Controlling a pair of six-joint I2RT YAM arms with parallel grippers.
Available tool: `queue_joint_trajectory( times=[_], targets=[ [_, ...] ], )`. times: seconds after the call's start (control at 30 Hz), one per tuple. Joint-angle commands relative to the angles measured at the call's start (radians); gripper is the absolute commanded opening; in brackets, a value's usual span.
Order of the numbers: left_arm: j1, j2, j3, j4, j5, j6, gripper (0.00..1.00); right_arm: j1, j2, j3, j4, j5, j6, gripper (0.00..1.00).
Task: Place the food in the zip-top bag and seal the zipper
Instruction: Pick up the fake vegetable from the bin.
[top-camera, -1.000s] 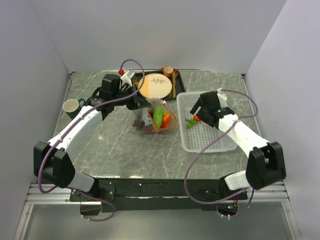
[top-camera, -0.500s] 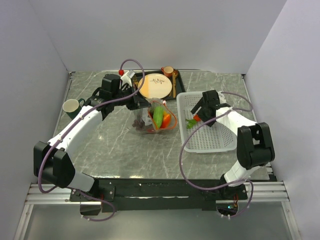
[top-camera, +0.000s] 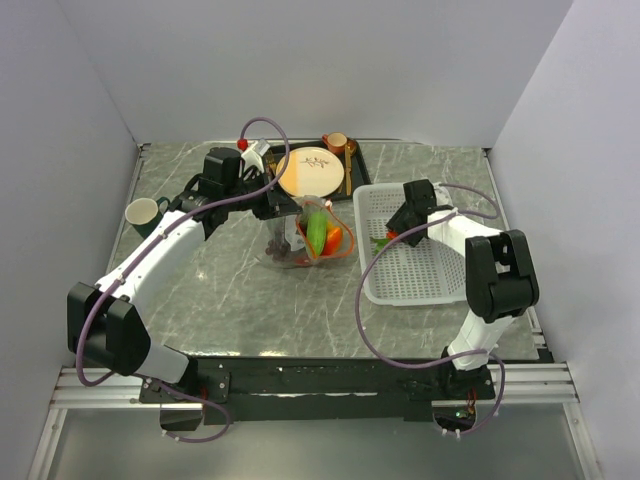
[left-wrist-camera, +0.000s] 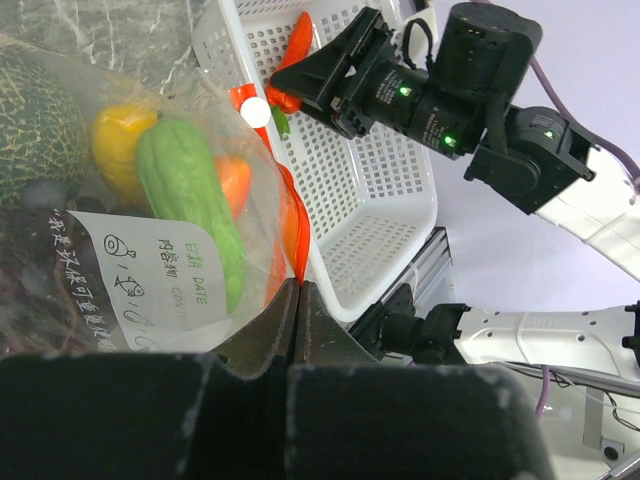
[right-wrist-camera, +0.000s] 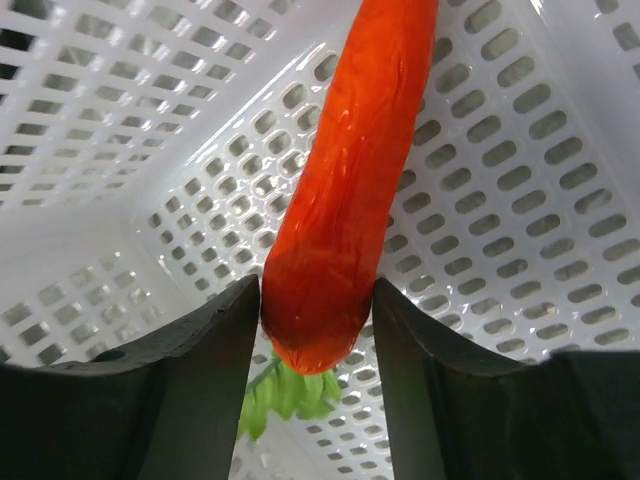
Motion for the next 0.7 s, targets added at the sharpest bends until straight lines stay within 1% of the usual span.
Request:
queue_joint_trajectory(
  times=[0.0, 0.13, 0.17, 0.2, 0.27, 0.33, 0.4, 0.43, 0.5, 0.53, 0.57, 0.67],
  targets=[
    [-0.005, -0.013, 0.053, 0.023, 0.009, 0.007, 0.01, -0.006, 0.031, 0.046, 0.011, 0.02, -0.028, 0.56],
    [-0.005, -0.016, 0.047, 0.03, 0.009, 0.006, 0.01, -0.006, 0.048, 0.042, 0.003, -0.003, -0.041, 0.54],
    [-0.005, -0.013, 0.047, 0.028, 0.011, 0.006, 0.01, -0.006, 0.047, 0.036, 0.009, -0.008, -0.042, 0.49],
    [-0.005, -0.013, 0.049, 0.028, 0.012, 0.006, 0.01, -0.008, 0.042, 0.019, 0.019, -0.008, -0.041, 0.47],
    [-0.005, -0.014, 0.046, 0.034, 0.012, 0.006, 0.01, -0.008, 0.033, 0.007, 0.023, -0.006, -0.047, 0.46],
    [-0.005, -0.017, 0.044, 0.036, 0.011, 0.003, 0.01, -0.006, 0.025, 0.0, 0.019, 0.0, -0.048, 0.41],
    [-0.005, -0.019, 0.043, 0.037, 0.011, 0.001, 0.01, -0.008, 0.03, 0.0, 0.008, 0.005, -0.056, 0.41],
    [-0.005, -0.02, 0.046, 0.037, 0.011, 0.001, 0.01, -0.008, 0.034, 0.0, 0.006, 0.002, -0.059, 0.32],
    [-0.005, -0.022, 0.044, 0.036, 0.011, 0.001, 0.01, -0.008, 0.036, -0.001, -0.001, -0.008, -0.064, 0.3],
    [-0.005, -0.023, 0.043, 0.036, 0.011, -0.001, 0.01, -0.008, 0.031, -0.007, 0.003, -0.014, -0.064, 0.26],
    [-0.005, -0.025, 0.041, 0.039, 0.011, -0.002, 0.01, -0.006, 0.024, -0.016, 0.009, -0.021, -0.067, 0.24],
    [-0.005, -0.034, 0.035, 0.034, 0.008, 0.001, 0.01, -0.006, -0.021, -0.067, 0.036, -0.031, -0.07, 0.23]
  ],
)
